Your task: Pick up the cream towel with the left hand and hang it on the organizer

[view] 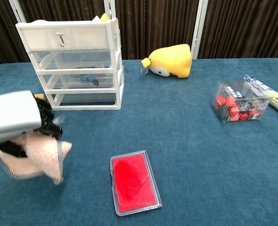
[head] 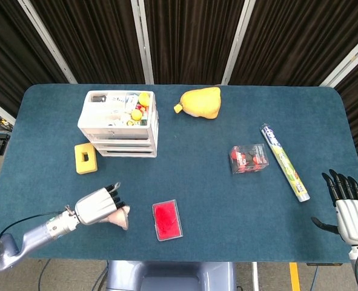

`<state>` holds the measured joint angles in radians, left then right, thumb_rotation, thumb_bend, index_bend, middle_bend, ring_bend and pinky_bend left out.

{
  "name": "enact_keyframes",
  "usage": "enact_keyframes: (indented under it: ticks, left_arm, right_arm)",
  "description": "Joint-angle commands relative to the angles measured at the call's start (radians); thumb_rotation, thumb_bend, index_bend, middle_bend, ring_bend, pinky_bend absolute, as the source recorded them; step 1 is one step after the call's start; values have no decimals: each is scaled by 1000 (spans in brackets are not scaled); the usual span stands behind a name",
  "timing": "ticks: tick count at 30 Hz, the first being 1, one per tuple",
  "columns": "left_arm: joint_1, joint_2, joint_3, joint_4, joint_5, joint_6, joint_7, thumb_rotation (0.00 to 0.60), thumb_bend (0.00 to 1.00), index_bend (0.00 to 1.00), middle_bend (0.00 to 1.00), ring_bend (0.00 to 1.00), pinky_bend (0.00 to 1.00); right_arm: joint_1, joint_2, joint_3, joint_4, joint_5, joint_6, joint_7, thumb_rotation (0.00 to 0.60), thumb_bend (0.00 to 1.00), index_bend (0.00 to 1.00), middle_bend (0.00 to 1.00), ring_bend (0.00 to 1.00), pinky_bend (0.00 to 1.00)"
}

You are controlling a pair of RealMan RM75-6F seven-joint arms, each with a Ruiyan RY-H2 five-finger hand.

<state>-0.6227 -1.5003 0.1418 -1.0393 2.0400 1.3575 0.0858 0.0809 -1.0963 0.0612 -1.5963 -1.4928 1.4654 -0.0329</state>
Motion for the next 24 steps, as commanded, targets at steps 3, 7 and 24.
enact_keyframes:
  ticks: [3, 7, 24]
  left_arm:
    - [-32, 38, -62, 10, 36, 58, 189, 600, 668, 946, 755, 628, 537]
    - [-64, 70, -77, -10, 54, 64, 233, 600, 667, 950, 770, 640, 547]
    - [-117, 80, -108, 34, -3, 30, 237, 600, 668, 955, 777, 645, 560]
  right_arm:
    - [0, 0, 0, 0, -1, 0, 1, 600, 11, 0, 0, 0, 0]
    - [0, 0, 0, 0, -1, 2, 1, 600, 11, 0, 0, 0, 0]
    - [-1, 0, 0, 1, -3, 3, 4, 600, 11, 0, 0, 0, 0]
